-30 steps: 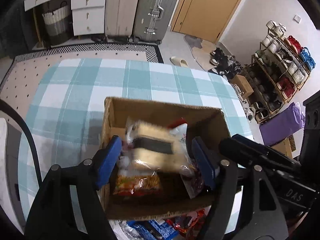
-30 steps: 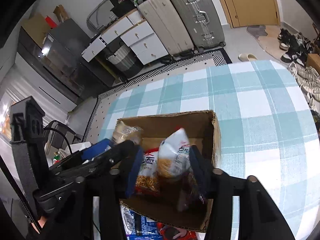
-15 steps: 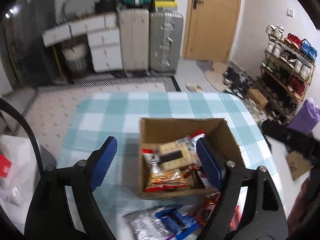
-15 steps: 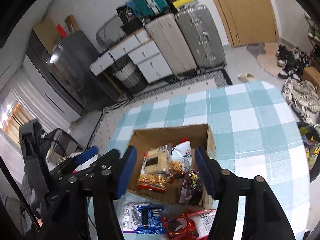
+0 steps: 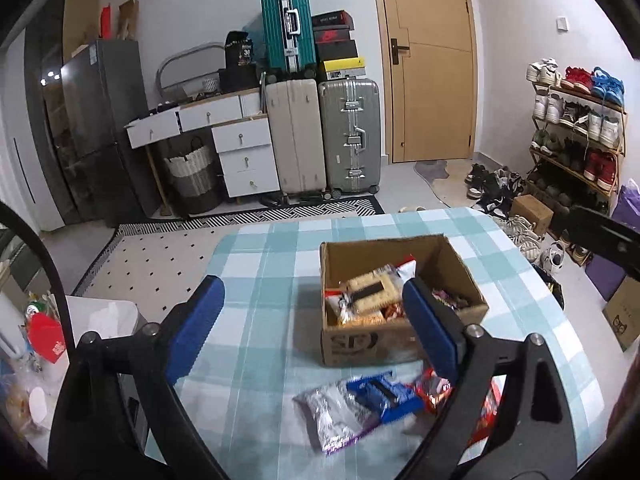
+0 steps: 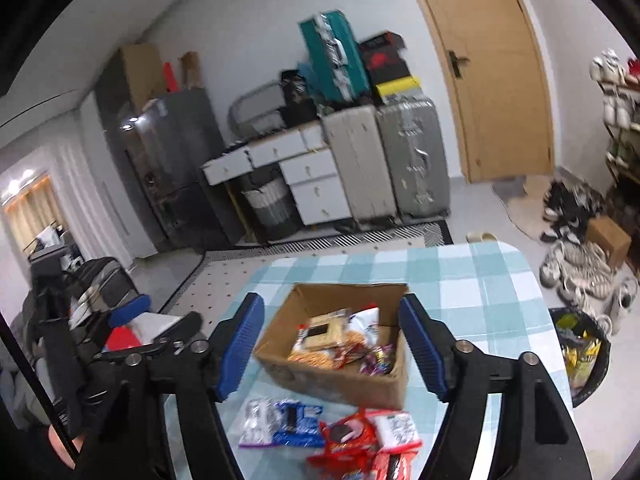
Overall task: Organize snacks
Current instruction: 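Move both grippers back toward the remaining snack packs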
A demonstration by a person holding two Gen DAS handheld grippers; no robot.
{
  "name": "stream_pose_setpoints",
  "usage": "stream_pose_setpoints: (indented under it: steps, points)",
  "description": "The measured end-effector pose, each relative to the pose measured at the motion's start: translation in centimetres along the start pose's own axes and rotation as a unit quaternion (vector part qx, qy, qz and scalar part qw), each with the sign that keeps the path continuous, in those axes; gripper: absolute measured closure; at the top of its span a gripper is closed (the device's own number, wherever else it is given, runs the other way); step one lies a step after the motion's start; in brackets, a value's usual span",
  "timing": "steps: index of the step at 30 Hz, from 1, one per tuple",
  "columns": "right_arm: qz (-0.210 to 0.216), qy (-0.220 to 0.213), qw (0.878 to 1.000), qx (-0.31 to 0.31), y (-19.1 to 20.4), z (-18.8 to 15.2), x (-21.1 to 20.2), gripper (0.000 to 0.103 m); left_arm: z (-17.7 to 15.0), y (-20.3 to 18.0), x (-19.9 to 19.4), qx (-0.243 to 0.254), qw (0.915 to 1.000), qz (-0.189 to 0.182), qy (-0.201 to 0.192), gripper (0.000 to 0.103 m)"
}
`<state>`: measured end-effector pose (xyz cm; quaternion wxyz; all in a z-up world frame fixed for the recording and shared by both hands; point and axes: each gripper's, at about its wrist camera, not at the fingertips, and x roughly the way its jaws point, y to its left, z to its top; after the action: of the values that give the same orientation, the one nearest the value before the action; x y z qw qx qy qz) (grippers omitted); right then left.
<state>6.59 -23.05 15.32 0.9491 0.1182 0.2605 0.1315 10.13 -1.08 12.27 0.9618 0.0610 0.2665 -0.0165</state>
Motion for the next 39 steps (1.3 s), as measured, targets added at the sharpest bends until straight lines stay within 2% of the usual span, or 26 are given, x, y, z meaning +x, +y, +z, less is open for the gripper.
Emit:
stream_pose_setpoints:
  steps: [3, 4, 6, 8, 13, 18, 21, 25, 28, 32, 36, 39]
  points:
    - [0.01, -0.02, 1.0, -0.008, 1.0, -2.1, -2.7, 0.02, -1.5, 0.0, -1.9, -0.009, 0.9998, 0.018, -0.007, 0.001]
    - [-0.002, -0.031, 0.999, -0.012, 1.3, -3.2, -3.8, 0.019, -2.3, 0.1, -2.6, -0.022, 0.9994, 0.026, -0.011, 0.001]
    - [-0.017, -0.039, 0.999, -0.017, 1.5, -4.6, -4.8, 0.011, -3.5, 0.1, -3.2, -0.033, 0.9993, 0.017, -0.009, 0.001]
    - [-0.022, -0.041, 0.999, -0.017, 1.7, -6.3, -5.5, 0.008, -4.8, -0.3, -3.6, -0.036, 0.9993, 0.014, -0.004, 0.001]
    - [-0.023, -0.023, 0.999, -0.014, 1.5, -10.0, -6.4, 0.006, -7.9, -0.7, -4.8, -0.036, 0.9992, 0.01, -0.013, 0.001]
    - [-0.017, -0.001, 1.0, 0.004, 0.5, -13.5, -6.6, 0.006, -10.5, -1.2, -4.5, -0.032, 0.9994, 0.011, 0.0, 0.001]
    - [-0.019, 0.006, 1.0, 0.01, -0.1, -15.1, -6.1, 0.006, -12.4, -1.2, -4.4, -0.04, 0.9992, 0.0, -0.004, 0.001]
    - [-0.013, 0.029, 0.999, 0.002, -0.8, -17.8, -4.4, 0.006, -15.1, -1.1, -3.9, -0.024, 0.9992, 0.017, -0.028, 0.001]
    - [-0.022, 0.053, 0.998, 0.008, -1.7, -20.0, -2.5, 0.006, -16.8, -0.9, -2.5, -0.019, 0.9995, 0.012, -0.024, 0.001]
    - [-0.036, 0.064, 0.997, 0.019, -2.6, -20.1, -1.3, 0.006, -18.0, -0.6, -0.7, -0.022, 0.9996, -0.017, -0.002, 0.001]
    - [-0.038, 0.082, 0.996, 0.025, -3.5, -20.3, -0.4, 0.006, -17.7, -0.6, -0.4, -0.005, 0.9997, -0.022, -0.001, 0.001]
    - [-0.038, 0.089, 0.995, 0.017, -3.5, -20.2, 0.1, 0.006, -17.6, 0.0, 0.1, -0.025, 0.9989, -0.038, 0.014, 0.001]
